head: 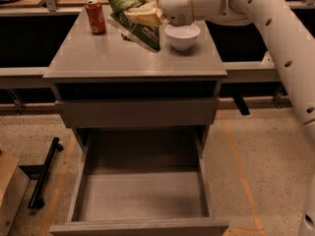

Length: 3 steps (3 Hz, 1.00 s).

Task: Pick green jalapeno chip bag from middle drawer and place on counter

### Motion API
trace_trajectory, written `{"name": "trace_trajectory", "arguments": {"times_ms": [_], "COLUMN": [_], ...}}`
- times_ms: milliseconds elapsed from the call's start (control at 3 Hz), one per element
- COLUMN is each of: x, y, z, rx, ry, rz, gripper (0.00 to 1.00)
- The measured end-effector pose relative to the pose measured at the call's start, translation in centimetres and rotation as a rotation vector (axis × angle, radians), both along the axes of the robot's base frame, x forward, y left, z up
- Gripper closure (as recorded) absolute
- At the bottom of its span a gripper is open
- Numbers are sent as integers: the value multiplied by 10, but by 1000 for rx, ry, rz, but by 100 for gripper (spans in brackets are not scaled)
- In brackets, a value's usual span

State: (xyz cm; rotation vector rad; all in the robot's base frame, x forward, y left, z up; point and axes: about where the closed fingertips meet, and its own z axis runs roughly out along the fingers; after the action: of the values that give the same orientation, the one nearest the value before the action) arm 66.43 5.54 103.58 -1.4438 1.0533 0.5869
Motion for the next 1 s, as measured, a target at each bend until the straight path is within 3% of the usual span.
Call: {"name": "trace_trajectory", "arguments": {"times_ms": [333, 667, 1000], "x": [-1, 12, 59], "y": [3, 5, 11], "z": [-2, -14, -56], "rx": [-4, -18, -57], "ry": [3, -23, -70], "rz": [0, -60, -174], "gripper": [100, 100, 100]}}
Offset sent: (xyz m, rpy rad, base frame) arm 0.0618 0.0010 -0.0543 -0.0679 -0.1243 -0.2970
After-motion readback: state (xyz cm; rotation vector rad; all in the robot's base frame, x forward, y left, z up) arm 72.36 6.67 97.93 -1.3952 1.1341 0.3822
